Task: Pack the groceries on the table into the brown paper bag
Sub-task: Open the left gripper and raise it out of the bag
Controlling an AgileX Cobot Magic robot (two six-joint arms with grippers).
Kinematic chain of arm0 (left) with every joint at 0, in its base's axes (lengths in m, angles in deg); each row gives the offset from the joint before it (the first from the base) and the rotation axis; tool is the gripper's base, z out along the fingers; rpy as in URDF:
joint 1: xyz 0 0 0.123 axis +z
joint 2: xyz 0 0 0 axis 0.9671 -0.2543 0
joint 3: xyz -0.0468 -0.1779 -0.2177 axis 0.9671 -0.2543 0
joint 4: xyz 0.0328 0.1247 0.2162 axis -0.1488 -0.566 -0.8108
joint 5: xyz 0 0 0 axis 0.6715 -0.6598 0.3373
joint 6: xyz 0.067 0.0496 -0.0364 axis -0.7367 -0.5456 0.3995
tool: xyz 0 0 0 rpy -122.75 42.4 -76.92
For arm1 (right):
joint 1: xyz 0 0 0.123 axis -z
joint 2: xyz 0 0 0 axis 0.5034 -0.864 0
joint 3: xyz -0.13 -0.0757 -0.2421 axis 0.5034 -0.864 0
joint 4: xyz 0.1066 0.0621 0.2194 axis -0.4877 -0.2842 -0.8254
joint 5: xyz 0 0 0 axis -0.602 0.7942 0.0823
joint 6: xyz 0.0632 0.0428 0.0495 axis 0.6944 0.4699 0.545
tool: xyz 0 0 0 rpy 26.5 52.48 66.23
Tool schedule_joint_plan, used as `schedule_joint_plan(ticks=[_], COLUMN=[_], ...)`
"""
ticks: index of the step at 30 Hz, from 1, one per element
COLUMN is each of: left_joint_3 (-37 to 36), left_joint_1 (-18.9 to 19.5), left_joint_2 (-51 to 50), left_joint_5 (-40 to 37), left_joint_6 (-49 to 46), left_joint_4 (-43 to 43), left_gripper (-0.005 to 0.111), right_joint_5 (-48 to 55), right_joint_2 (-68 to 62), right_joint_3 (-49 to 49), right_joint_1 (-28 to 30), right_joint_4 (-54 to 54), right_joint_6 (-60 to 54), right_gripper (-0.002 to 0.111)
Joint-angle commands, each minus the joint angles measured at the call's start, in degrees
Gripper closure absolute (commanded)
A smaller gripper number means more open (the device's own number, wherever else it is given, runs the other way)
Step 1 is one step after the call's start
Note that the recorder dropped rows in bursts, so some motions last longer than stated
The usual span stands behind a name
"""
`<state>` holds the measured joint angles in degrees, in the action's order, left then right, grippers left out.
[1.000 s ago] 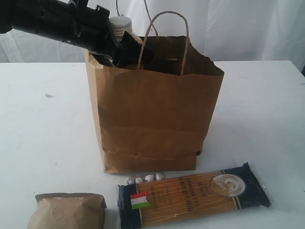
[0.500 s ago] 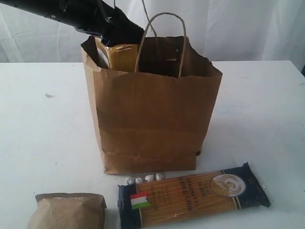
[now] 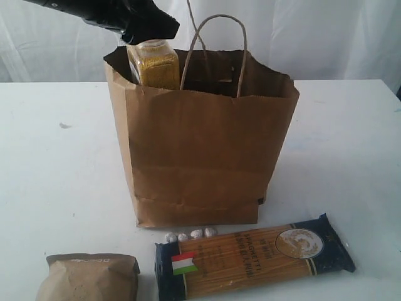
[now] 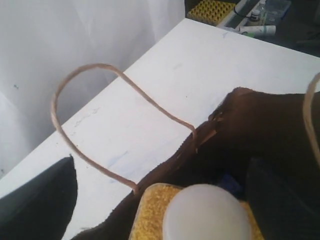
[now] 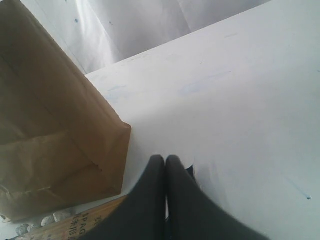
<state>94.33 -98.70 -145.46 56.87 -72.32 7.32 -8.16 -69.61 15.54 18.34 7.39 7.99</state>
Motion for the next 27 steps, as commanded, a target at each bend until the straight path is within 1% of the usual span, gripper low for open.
schedule_joint_plan(ticks=[1,9,18,22,27], left_joint_3=[0.20,0.20,0.20,0.20,0.20], left_joint_1=[0.02,0.02,0.02,0.74,4.11], left_joint_2=[3.14,6.16,6.59,7.98,10.63], left_joint_5=[1.29,3.66,3.77,3.77,2.82], left_joint_6=[0.37,1.60,3.07,6.90,16.13], left_joint_4=[1.48,0.56,-0.39,-4.21,-8.33], left_gripper=[0.017,0.017,0.017,0.017,0.017], right_joint_5=[-0.55,-0.55,-0.55,-0.55,-0.55], right_joint_2=[0.16,0.16,0.16,0.16,0.16], right_joint_3=[-0.24,-0.24,-0.24,-0.24,-0.24], right_joint_1=[0.44,0.44,0.44,0.44,0.44], right_joint_4=[0.46,0.56,0.42,0.42,0.42], right_joint_6=[-0.48,-0.48,-0.38,0.41,0.41], right_gripper=[0.108,0.108,0.108,0.108,0.108])
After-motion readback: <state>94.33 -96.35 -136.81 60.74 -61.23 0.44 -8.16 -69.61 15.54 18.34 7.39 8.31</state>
